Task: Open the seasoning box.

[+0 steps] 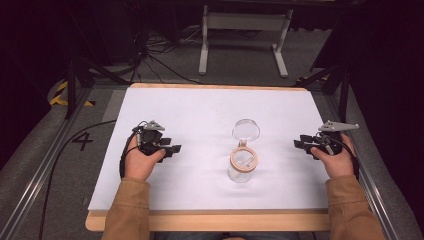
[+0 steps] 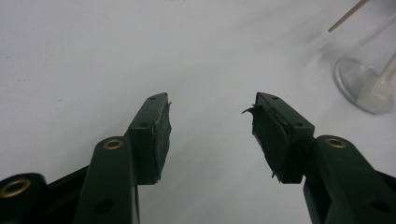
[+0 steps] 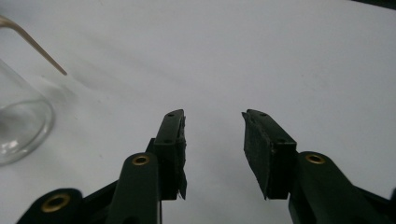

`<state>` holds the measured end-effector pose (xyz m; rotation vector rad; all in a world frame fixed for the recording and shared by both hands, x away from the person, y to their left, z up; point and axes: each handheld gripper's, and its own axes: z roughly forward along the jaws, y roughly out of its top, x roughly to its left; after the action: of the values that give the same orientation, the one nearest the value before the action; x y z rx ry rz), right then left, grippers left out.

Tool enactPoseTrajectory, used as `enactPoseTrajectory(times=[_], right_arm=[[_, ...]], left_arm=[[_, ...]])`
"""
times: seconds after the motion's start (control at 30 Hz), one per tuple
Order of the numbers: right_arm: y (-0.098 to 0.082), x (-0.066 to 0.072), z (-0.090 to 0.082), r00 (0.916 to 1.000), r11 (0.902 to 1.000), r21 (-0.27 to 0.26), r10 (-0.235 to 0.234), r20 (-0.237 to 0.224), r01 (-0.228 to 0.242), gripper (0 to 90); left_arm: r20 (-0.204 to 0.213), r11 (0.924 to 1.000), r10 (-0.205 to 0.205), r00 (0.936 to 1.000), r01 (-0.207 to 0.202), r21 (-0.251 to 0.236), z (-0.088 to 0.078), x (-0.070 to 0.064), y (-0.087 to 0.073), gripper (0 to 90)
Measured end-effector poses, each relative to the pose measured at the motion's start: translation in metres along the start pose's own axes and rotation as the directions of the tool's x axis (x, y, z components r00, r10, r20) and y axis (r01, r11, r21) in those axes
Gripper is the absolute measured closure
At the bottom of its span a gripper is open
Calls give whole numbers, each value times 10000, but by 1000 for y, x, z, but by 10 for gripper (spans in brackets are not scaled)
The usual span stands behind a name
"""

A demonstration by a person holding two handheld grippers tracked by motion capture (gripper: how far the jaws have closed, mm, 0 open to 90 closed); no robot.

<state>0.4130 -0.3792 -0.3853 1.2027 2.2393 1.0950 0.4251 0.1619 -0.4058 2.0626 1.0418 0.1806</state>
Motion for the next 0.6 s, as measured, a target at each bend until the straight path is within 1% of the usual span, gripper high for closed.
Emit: enactPoseTrajectory(times=[0.03, 0.1, 0.17, 0.2, 0.23, 0.27, 0.3, 0.37, 0.43, 0.47, 0.5, 0.53, 0.6], right_arm=[[-1, -1, 2, 10000, 10000, 55, -63, 59, 62, 594], [-4, -2, 6, 10000, 9999, 168, 21, -23, -21, 594], [-5, -2, 8, 10000, 9998, 214, 59, -65, -58, 594], [-7, -2, 9, 9998, 9996, 242, 117, -145, -114, 594], [-8, -3, 12, 9997, 9994, 318, 147, -208, -140, 593], [-10, -3, 15, 9996, 9991, 409, 146, -241, -137, 593], [-11, -3, 16, 9996, 9987, 489, 163, -249, -151, 593], [-14, -2, 22, 9994, 9973, 724, 153, -325, -129, 593], [-17, -1, 27, 9991, 9964, 844, 160, -393, -126, 593], [-20, 1, 33, 9986, 9949, 1004, 140, -517, -88, 592], [-20, 1, 33, 9986, 9949, 1004, 140, -517, -88, 592], [-21, 5, 38, 9979, 9941, 1085, 135, -632, -65, 591], [-22, 9, 43, 9975, 9926, 1211, -46, -704, 131, 589]], left_arm=[[19, 10000, 15, 10000, -15, 78, 1, 1, -1, 470], [20, 9999, -14, 10000, 14, 114, 3, 1, -2, 468], [41, 9996, -104, 9999, 103, 271, 5, 2, -3, 465], [-9, 9995, 12, 10000, -12, 325, 7, 4, -4, 461], [-1, 9991, -67, 10000, 67, 417, 9, 4, -4, 455], [-26, 9990, 18, 10000, -17, 440, 10, 4, -5, 454], [8, 9984, -16, 10000, 15, 571, 11, 4, -5, 454], [85, 9978, 41, 10000, -47, 663, 13, 4, -6, 452], [90, 9974, 6, 10000, -12, 719, 14, 4, -6, 450], [68, 9972, -11, 10000, 5, 745, 15, 4, -6, 447], [149, 9971, -25, 9999, 14, 759, 17, 4, -7, 447], [181, 9962, -57, 9998, 41, 875, 18, 5, -8, 435], [206, 9947, -21, 9998, 0, 1027, 21, 6, -9, 431]])
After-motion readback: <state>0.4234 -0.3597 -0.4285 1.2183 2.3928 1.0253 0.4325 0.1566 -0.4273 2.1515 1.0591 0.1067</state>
